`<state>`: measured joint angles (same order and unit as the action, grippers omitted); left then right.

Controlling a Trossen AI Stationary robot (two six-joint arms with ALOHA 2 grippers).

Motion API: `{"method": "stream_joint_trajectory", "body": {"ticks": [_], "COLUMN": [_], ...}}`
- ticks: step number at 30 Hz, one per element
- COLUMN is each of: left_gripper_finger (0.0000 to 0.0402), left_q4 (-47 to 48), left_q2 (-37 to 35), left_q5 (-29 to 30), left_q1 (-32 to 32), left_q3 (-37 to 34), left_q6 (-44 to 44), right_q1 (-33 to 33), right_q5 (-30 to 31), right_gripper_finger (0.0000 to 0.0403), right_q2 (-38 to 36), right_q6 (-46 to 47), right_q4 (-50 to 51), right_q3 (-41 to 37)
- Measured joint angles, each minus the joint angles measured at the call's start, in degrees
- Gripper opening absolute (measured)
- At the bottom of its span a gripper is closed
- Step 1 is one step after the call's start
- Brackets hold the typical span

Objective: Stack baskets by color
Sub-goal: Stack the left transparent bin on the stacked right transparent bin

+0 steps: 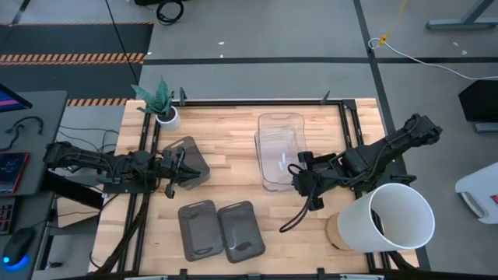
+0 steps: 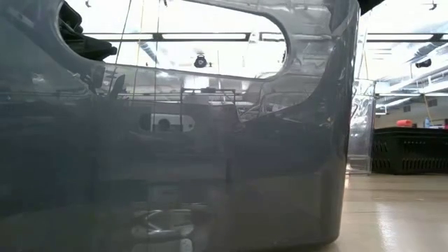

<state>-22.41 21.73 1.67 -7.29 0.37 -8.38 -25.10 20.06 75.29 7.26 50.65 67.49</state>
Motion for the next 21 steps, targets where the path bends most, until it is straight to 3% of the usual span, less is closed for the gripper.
{"method": "stream_joint_trajectory", "body": {"ticks": [21], "left_gripper_finger": [0.0034], "left_q4": [0.0], "left_q2": [0.0], "left_q5": [0.0], "left_q1": [0.0], "left_q3": [0.0], "left_q6": [0.0], "right_q1": [1.3], "right_q5": [-3.0], "right_gripper_finger": [0.0006], "right_q2": [0.0], "right_q6": [0.1], "right_q4": [-1.0], "right_q3": [-3.3]}}
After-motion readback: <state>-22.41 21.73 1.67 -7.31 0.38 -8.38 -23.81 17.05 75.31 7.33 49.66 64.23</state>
